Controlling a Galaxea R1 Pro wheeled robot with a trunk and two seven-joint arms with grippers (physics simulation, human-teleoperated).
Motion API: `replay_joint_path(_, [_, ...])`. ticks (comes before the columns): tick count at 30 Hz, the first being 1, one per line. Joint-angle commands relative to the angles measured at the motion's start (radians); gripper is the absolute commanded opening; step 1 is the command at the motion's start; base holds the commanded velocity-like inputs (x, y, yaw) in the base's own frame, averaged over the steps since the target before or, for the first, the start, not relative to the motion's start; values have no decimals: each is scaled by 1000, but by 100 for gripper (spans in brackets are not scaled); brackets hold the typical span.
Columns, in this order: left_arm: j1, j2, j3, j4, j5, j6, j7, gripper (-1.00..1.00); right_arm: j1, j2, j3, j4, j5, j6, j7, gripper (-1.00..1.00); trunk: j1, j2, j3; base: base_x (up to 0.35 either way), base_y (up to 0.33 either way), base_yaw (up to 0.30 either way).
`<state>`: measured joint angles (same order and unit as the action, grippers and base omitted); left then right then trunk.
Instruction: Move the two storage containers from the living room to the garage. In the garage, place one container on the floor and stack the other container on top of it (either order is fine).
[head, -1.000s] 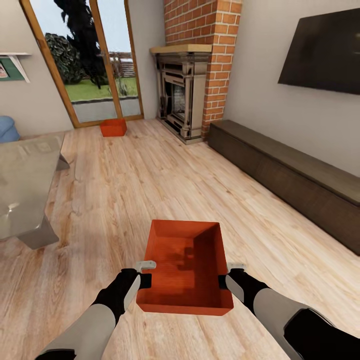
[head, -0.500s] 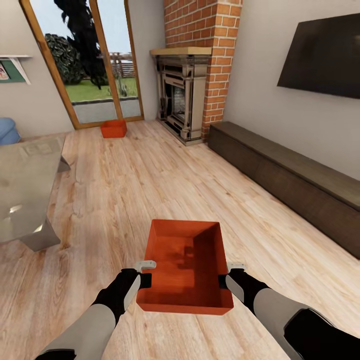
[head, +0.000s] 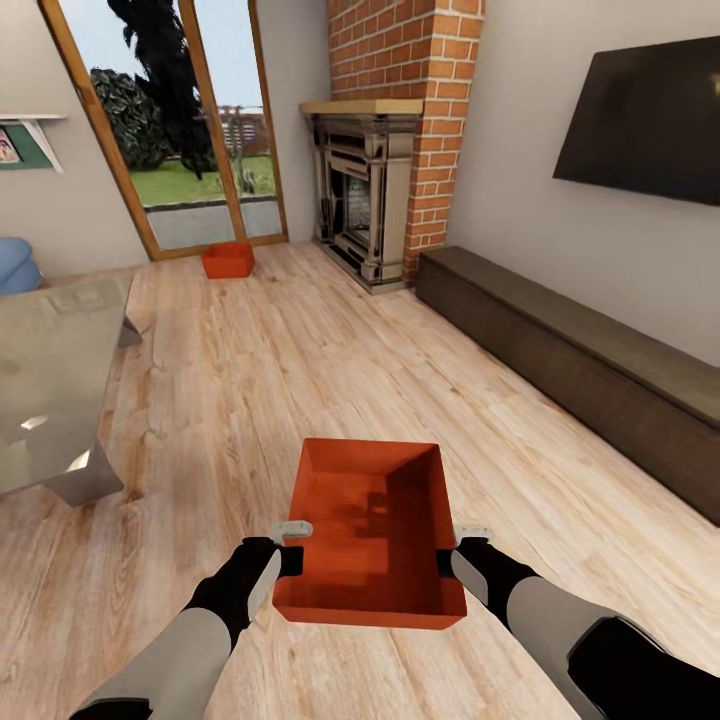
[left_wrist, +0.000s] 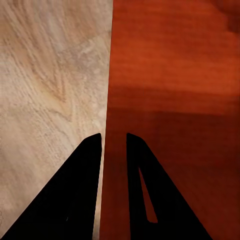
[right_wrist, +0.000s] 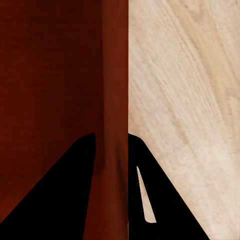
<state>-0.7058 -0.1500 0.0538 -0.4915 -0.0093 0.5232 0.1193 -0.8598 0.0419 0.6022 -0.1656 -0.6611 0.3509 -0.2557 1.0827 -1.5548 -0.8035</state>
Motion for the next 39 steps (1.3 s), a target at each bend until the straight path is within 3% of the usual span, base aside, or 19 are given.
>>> replay_joint_path(1, [0, 0, 3, 1, -24, 26, 8, -100, -1, -1, 37, -11, -12, 1, 6, -100, -4, 7, 2, 0, 0, 0])
replay_joint_path(39, [0, 0, 3, 1, -24, 26, 8, -100, -1, 2, 35, -12, -12, -1, 0, -100, -150, 273, 128, 0, 0, 0])
